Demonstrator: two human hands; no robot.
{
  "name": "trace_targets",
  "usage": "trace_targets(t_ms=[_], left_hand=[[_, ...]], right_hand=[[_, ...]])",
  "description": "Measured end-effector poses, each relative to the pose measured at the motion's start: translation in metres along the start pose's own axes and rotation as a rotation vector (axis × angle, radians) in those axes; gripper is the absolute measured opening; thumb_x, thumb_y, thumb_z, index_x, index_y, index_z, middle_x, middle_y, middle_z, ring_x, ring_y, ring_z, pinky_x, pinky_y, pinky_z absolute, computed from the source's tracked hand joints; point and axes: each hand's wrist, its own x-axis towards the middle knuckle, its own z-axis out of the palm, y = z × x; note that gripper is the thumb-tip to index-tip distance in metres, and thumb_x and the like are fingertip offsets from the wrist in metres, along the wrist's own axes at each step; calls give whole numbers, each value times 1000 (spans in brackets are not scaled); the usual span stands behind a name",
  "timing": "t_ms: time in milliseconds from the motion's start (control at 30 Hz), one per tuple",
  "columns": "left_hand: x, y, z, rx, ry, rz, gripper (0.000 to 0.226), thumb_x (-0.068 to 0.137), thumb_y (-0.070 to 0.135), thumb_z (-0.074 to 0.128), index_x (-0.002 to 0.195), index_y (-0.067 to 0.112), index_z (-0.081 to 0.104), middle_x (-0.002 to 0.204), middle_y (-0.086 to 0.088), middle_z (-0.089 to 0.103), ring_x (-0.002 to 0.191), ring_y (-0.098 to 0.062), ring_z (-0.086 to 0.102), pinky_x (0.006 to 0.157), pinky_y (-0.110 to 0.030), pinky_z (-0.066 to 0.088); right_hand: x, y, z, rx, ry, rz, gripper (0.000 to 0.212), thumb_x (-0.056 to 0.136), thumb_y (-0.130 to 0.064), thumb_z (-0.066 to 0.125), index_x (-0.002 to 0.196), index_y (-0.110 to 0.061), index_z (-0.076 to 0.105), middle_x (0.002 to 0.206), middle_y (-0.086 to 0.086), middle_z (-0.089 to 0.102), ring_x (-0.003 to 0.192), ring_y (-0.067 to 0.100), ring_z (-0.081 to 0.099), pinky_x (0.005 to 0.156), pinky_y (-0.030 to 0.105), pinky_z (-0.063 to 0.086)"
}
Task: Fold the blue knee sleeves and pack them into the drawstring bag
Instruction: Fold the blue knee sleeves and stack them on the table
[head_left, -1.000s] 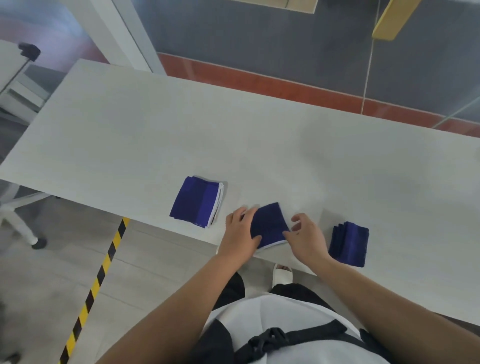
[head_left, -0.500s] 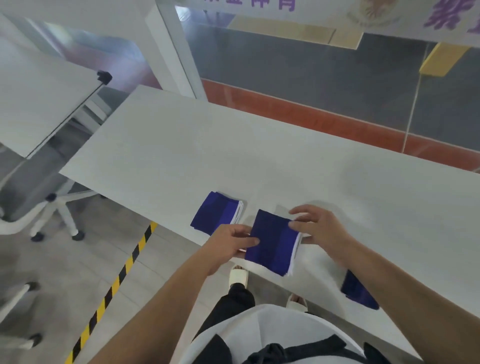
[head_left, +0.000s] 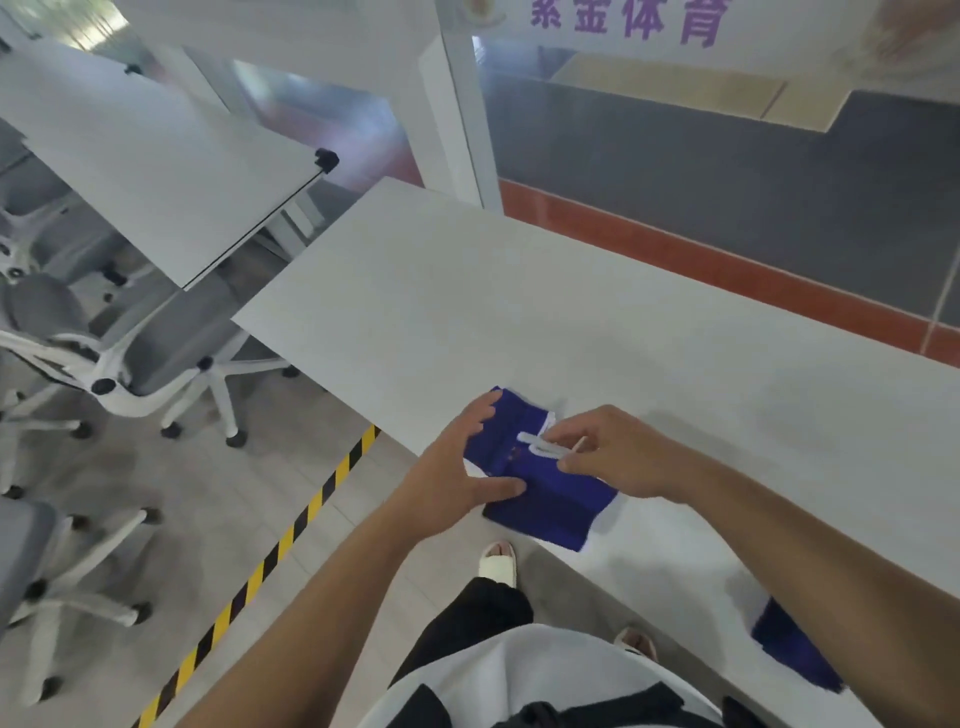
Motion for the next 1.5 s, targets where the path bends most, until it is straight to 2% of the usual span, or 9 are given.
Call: trace_targets(t_ms=[167, 333, 467, 667, 800, 933, 1067, 1233, 1500], left_hand=[[37, 18, -20, -70, -140, 24, 56, 82, 6, 75, 127, 34, 58, 93, 4, 71, 92, -23, 70, 83, -42, 61], [56, -4, -35, -384, -203, -102, 41, 88, -2, 68, 125, 15, 64, 109, -9, 72, 92, -24, 73, 85, -46, 60], [70, -33, -42, -574, -346, -220, 45, 87, -3, 69, 125, 17, 60, 116, -14, 70, 105, -29, 71, 84, -37, 59], [92, -56, -51, -328, -317, -227, 18, 95, 22, 65, 106, 9, 71, 101, -8, 77, 93, -24, 74, 83, -36, 60], [114, -66, -59, -190, -249, -154, 11, 95, 19, 65, 103, 14, 70, 93, -5, 76, 85, -22, 72, 74, -35, 62], [138, -74, -60, -58, -237, -85, 40, 91, 17, 70, 128, 24, 59, 98, 1, 68, 91, -20, 68, 79, -43, 61], [147, -84, -55, 171, -230, 90, 49, 95, 17, 62, 138, 30, 44, 90, 6, 66, 82, -9, 64, 68, -19, 50], [147, -90, -49, 269, -223, 196, 50, 96, 16, 59, 141, 26, 42, 90, 7, 63, 76, -4, 60, 60, -11, 42], [150, -89, -38, 596, -58, 723, 47, 99, 20, 41, 144, 10, 45, 152, -9, 45, 142, -28, 37, 116, -45, 34]], right_hand=[[25, -23, -5, 73, 224, -29, 34, 79, -28, 83, 109, -30, 68, 94, -5, 74, 84, 15, 71, 75, 33, 60], [22, 14, 21, 811, 370, 351, 63, 71, -35, 89, 125, -24, 60, 114, 6, 73, 107, 26, 69, 93, 49, 56], [21, 16, 67, 1158, 373, 337, 29, 90, -9, 69, 119, -13, 67, 114, 11, 75, 102, 33, 73, 88, 49, 58], [46, 7, 95, 970, 640, 459, 28, 90, 6, 63, 113, -7, 71, 97, 9, 78, 81, 26, 76, 63, 35, 60], [72, -1, 102, 938, 824, 518, 35, 89, 9, 61, 114, -15, 60, 101, 13, 71, 87, 31, 72, 70, 45, 62], [97, 0, 109, 613, 961, 624, 20, 86, -1, 60, 92, -19, 53, 95, 7, 66, 83, 28, 65, 67, 41, 56], [113, 0, 121, 370, 985, 643, 19, 85, -1, 55, 81, -20, 58, 89, -3, 65, 80, 24, 62, 63, 34, 51], [120, 3, 138, 207, 1012, 640, 15, 88, -4, 59, 90, -19, 57, 104, 0, 58, 85, 21, 58, 70, 30, 52], [118, 12, 145, -530, 857, 446, 50, 99, -23, 41, 148, -15, 42, 162, 4, 30, 152, 25, 19, 119, 51, 16]])
